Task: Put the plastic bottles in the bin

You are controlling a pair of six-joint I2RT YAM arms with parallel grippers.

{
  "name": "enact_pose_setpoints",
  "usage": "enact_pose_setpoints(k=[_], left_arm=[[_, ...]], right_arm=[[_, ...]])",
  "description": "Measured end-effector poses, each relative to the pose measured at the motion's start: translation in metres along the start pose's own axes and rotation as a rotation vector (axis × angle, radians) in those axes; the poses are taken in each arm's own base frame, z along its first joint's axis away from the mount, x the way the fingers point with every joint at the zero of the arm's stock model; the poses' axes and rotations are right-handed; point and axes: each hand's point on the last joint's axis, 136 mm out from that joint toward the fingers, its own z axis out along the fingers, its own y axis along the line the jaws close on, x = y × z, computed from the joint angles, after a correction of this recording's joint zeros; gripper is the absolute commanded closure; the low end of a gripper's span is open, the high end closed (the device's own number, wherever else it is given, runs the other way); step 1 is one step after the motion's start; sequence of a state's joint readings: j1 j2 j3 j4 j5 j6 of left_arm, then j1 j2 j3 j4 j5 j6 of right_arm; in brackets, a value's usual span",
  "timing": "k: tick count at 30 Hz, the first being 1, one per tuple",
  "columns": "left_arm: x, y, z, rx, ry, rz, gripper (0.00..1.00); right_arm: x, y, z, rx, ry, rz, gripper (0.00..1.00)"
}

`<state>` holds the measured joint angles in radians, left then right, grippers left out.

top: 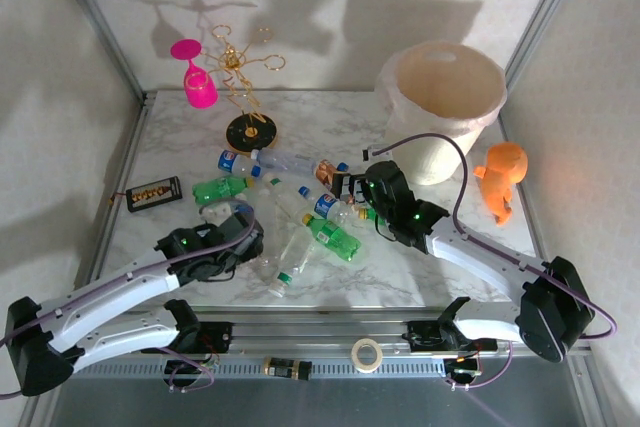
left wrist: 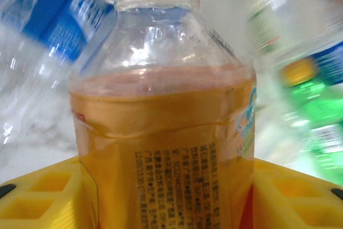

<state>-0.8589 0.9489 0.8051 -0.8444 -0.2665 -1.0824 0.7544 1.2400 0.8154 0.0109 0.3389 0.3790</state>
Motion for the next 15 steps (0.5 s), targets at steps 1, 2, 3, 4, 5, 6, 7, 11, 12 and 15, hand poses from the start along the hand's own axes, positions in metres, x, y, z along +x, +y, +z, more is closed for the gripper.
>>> enact_pose_setpoints(k=[1,2,3,4,5,6,7,11,12,15], left_arm=[[-0.009,-0.010,-0.004,0.022,-0.027,-0.001,0.44],[-0.020,-0.024,-0.008,0.053,-0.060,0.003,0.44],[-0.029,-0.038,-0.010,0.082,-0.089,0.009,0.44],[-0.034,-0.047,-0.010,0.104,-0.108,0.014,0.44],[-0.039,-0.059,-0.009,0.130,-0.132,0.023,0.45],[-0.044,-0.069,-0.006,0.154,-0.153,0.035,0.45],[-0.047,-0.078,-0.003,0.170,-0.169,0.047,0.46],[-0.061,-0.115,0.006,0.264,-0.254,0.075,0.46],[-0.064,-0.123,0.007,0.292,-0.278,0.075,0.47],[-0.069,-0.142,0.016,0.347,-0.330,0.098,0.47]], right_arm=[[-0.001,0.000,0.001,-0.003,0.000,0.005,0.01],[-0.002,0.000,0.001,-0.010,0.001,0.009,0.01],[-0.003,0.000,0.001,-0.016,-0.001,0.016,0.01],[-0.004,0.000,0.002,-0.022,-0.002,0.020,0.01],[-0.005,0.001,0.002,-0.033,-0.001,0.028,0.01],[-0.005,0.002,0.002,-0.042,0.001,0.037,0.01],[-0.006,0.002,0.002,-0.051,0.002,0.045,0.01],[-0.015,-0.003,-0.001,-0.085,-0.005,0.106,0.01],[-0.020,-0.006,-0.004,-0.089,-0.017,0.127,0.01],[-0.037,-0.009,-0.015,-0.119,-0.061,0.181,0.01]])
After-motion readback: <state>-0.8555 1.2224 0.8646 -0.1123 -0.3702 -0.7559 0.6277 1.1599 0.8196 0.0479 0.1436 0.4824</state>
